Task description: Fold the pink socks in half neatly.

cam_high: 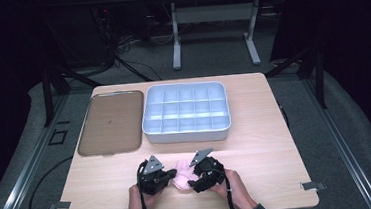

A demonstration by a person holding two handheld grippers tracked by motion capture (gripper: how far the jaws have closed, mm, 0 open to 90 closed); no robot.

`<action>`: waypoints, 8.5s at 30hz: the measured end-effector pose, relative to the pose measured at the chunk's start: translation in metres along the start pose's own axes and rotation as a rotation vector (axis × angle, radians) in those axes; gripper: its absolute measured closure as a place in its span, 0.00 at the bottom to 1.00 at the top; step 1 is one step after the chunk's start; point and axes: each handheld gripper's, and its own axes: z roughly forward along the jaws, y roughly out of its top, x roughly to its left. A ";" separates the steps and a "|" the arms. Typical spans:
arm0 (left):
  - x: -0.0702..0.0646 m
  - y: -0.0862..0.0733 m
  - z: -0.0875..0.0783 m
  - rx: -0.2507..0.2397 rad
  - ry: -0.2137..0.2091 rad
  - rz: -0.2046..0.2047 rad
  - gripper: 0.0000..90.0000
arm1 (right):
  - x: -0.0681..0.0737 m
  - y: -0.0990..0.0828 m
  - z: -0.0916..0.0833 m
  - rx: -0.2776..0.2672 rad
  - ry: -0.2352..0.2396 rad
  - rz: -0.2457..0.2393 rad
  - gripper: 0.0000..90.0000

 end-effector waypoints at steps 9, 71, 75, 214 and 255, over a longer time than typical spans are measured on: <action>-0.010 0.014 -0.014 -0.032 -0.011 0.035 0.99 | 0.000 -0.003 0.002 -0.013 0.001 0.035 0.31; -0.006 0.001 0.010 -0.026 -0.043 0.004 1.00 | -0.020 -0.024 -0.027 -0.173 0.157 0.310 0.93; -0.007 0.002 0.011 -0.025 -0.046 0.007 1.00 | -0.020 -0.023 -0.029 -0.182 0.160 0.313 0.93; 0.004 0.043 0.041 0.031 -0.048 0.010 1.00 | -0.022 -0.002 -0.015 -0.072 0.051 0.321 0.53; 0.062 -0.015 -0.053 0.018 0.293 -0.105 0.17 | -0.026 0.015 0.011 0.004 0.101 0.339 0.61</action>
